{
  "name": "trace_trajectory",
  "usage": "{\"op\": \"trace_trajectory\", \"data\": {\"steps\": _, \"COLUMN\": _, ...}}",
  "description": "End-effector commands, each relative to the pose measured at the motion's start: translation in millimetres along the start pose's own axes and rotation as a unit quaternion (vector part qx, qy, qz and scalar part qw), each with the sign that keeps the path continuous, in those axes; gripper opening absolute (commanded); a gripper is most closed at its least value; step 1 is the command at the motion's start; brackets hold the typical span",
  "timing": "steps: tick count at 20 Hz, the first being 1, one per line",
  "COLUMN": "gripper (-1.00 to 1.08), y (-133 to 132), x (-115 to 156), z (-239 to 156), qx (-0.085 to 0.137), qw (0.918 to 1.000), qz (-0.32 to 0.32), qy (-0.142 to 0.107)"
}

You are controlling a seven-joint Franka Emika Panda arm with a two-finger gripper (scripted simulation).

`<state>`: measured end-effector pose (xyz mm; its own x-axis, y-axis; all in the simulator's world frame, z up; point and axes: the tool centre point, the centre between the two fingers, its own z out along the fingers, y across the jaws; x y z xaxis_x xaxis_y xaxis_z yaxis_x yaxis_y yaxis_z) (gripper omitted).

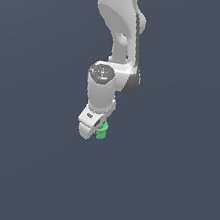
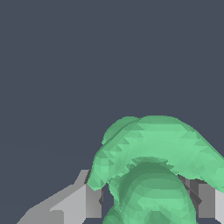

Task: Pick up the object and move it to a goal position.

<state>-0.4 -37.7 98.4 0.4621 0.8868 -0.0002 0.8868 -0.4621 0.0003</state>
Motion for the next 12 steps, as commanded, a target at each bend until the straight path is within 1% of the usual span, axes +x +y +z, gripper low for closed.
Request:
{"op": "trace_trajectory", "data": {"steps": 1, "gripper": -1.00, "y": -0.5, "x": 22.4, "z": -13.3, "qx": 0.000, "qw": 1.0000, "qz": 0.000, "qy": 0.000}}
{"op": "trace_trajectory", "data": {"steps": 12, "gripper": -1.00, "y": 0.7, "x": 126.1, "z": -74.6, "qx": 0.000, "qw": 1.0000, "qz": 0.000, "qy": 0.000}}
